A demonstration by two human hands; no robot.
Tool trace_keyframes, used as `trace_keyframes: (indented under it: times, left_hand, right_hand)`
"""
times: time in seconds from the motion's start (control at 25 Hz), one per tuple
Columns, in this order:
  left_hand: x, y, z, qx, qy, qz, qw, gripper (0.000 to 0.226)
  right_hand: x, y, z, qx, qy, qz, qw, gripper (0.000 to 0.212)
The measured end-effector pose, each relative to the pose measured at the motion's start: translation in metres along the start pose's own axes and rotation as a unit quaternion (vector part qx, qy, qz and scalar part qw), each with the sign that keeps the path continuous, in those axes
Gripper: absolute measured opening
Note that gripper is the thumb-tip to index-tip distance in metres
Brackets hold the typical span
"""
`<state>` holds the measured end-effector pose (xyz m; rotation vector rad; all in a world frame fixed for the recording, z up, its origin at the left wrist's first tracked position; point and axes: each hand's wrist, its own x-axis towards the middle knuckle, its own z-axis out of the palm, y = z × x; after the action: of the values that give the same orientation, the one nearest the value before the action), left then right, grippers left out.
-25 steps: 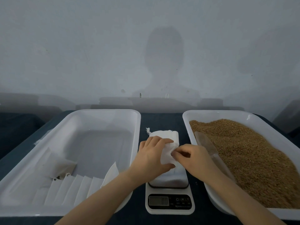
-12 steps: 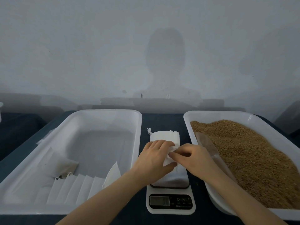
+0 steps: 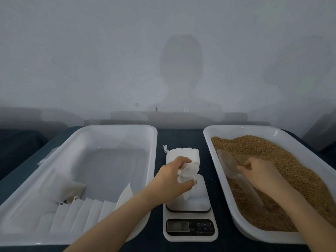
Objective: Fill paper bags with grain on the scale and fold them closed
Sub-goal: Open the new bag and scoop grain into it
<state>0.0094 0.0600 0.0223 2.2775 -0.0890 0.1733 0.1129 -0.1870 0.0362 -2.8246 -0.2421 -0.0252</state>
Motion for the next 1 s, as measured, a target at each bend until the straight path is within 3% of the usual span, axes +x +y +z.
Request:
trace_keyframes:
  times: [0.12,0.2,0.4,0.52,0.76,1.0]
  left_hand:
    - [0.001,0.001,0.0,-0.001,-0.03,-0.019,0.999,0.057]
    - [0.001,0.001,-0.001,-0.003,-0.04,-0.031,0.999,0.06]
    - [0.002,0.0,-0.001,-0.014,-0.043,-0.051,0.998,0.065]
    - [0.002,0.0,-0.001,-0.007,-0.047,-0.056,0.997,0.06]
    - [0.002,-0.003,-0.001,-0.015,-0.063,-0.063,0.996,0.057]
    - [0.004,-0.006,-0.001,-0.019,-0.068,-0.067,0.995,0.058]
  right_hand:
    - [0.006,0.011,0.014,-0.063,-0.132,0.046,0.988,0.034]
    - [0.008,0.011,0.019,-0.068,-0.152,0.042,0.985,0.034]
    - [0.004,0.008,0.006,-0.017,-0.061,0.035,0.997,0.042]
    - [0.004,0.004,-0.003,-0.056,0.013,0.011,0.998,0.038]
    - [0.045,-0.021,-0.001,-0.173,0.001,0.038,0.984,0.022]
    - [0.074,-0.018,0.011,-0.137,0.022,0.005,0.99,0.022]
